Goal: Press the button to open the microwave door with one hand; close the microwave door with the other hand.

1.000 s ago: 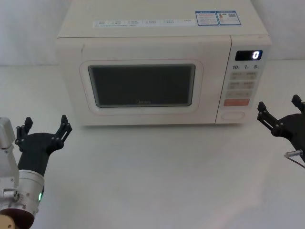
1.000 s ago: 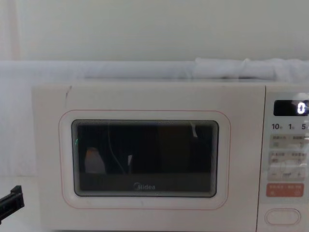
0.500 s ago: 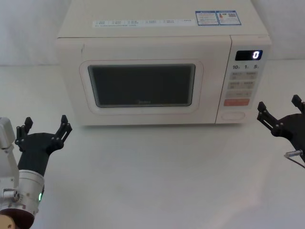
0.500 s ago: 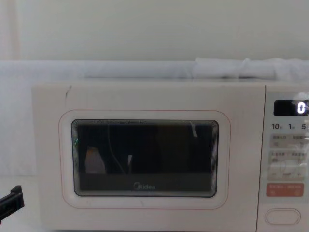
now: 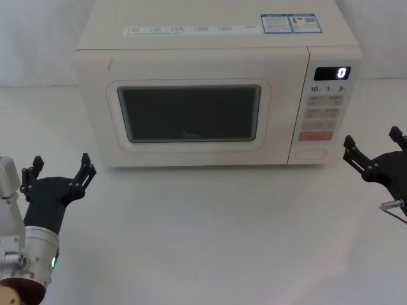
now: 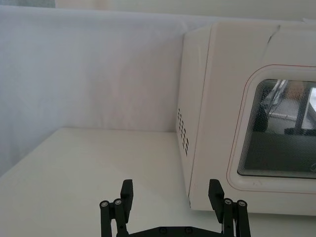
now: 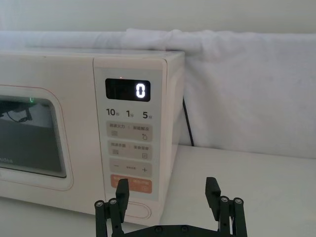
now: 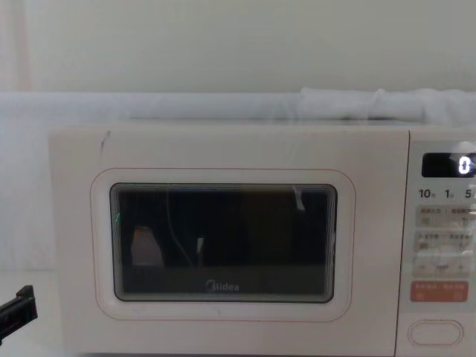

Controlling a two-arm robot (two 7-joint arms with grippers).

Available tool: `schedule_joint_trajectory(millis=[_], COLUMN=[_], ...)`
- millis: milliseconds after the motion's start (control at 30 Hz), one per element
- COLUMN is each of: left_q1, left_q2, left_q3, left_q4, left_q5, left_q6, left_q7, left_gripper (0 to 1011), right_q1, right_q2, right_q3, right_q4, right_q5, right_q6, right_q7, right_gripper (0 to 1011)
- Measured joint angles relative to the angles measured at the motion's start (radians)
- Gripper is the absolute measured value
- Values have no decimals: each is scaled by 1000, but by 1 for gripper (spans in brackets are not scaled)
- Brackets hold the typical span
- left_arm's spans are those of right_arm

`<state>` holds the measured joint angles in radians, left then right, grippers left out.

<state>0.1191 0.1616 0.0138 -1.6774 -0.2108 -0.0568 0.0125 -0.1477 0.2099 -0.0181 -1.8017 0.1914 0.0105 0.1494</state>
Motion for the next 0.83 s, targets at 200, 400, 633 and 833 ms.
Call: schedule_joint_trajectory(millis=[200, 400, 633, 833], left_q1=[0, 0, 0, 0], left_q2=[0, 0, 0, 0], left_q3=[0, 0, 0, 0], left_q4=[0, 0, 0, 0], left_q5=[0, 0, 0, 0], left_q6=[0, 0, 0, 0], left_q7=[0, 0, 0, 0], left_gripper=[1001, 1001, 1001, 1001], right_q1=[0, 0, 0, 0], right_q2=[0, 0, 0, 0], right_q3=[0, 0, 0, 0], right_q4=[0, 0, 0, 0], right_q5=[0, 0, 0, 0], right_q6=[0, 0, 0, 0], right_q7=[0, 0, 0, 0], right_gripper=[1000, 1000, 1000, 1000])
